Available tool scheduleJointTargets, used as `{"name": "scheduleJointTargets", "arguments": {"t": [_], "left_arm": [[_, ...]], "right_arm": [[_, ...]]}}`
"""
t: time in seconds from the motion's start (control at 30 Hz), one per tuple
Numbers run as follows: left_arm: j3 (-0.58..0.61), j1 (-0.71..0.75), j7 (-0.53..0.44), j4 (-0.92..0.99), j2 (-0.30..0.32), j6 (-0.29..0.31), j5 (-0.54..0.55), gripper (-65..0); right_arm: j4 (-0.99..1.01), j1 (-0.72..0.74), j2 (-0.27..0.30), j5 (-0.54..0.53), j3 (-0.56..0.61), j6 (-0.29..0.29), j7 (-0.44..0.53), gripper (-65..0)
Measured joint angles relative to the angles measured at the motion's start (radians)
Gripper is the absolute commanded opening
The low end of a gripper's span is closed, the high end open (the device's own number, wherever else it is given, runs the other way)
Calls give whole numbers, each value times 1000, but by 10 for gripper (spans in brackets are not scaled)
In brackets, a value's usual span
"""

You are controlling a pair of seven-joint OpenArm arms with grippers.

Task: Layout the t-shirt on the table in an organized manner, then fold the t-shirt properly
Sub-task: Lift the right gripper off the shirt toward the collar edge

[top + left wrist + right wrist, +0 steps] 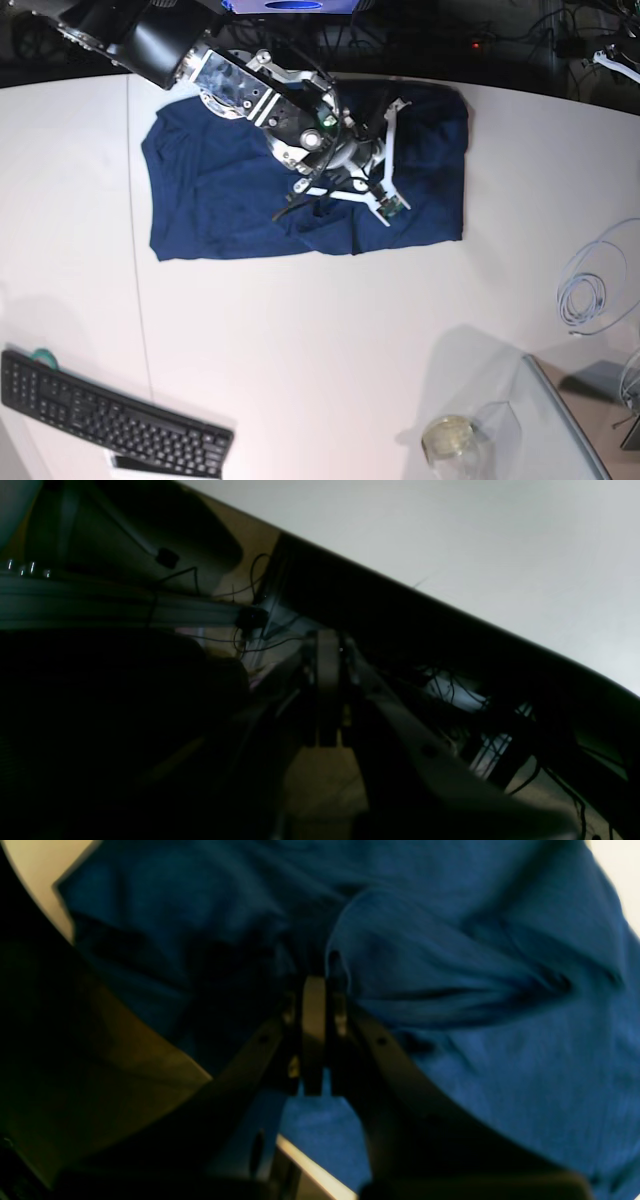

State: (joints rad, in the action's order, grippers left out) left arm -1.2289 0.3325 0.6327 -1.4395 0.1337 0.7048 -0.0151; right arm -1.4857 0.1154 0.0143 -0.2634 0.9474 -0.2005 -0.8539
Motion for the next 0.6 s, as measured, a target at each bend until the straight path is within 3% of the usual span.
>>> {"name": "scheduleJointTargets", "arguments": {"t": [0.23, 0.6], "left_arm": [[0, -1, 0, 0, 0, 0, 0, -650], [64, 0, -1, 46, 21, 0, -3, -650]], "right_arm": [[-146, -57, 101, 6, -42, 0, -47, -650], [-248, -164, 117, 1, -40, -1, -64, -650]]}}
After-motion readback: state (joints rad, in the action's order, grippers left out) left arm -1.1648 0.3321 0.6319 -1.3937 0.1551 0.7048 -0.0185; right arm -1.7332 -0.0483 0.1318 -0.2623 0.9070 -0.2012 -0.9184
